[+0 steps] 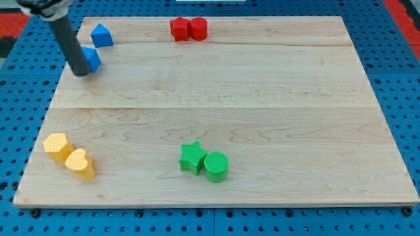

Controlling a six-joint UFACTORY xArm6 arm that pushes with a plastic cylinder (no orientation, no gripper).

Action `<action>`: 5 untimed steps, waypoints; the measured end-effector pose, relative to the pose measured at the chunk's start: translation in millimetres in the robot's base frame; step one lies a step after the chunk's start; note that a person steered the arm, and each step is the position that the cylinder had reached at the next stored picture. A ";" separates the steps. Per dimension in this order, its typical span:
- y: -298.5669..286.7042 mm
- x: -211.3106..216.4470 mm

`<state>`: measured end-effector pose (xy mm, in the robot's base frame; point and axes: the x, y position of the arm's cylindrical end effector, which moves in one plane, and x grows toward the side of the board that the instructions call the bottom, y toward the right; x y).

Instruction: Slide green circle into the green star

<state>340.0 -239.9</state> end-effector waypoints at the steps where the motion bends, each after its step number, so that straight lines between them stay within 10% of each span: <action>1: 16.1 -11.5; 5: 265.1 98.7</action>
<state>438.7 25.3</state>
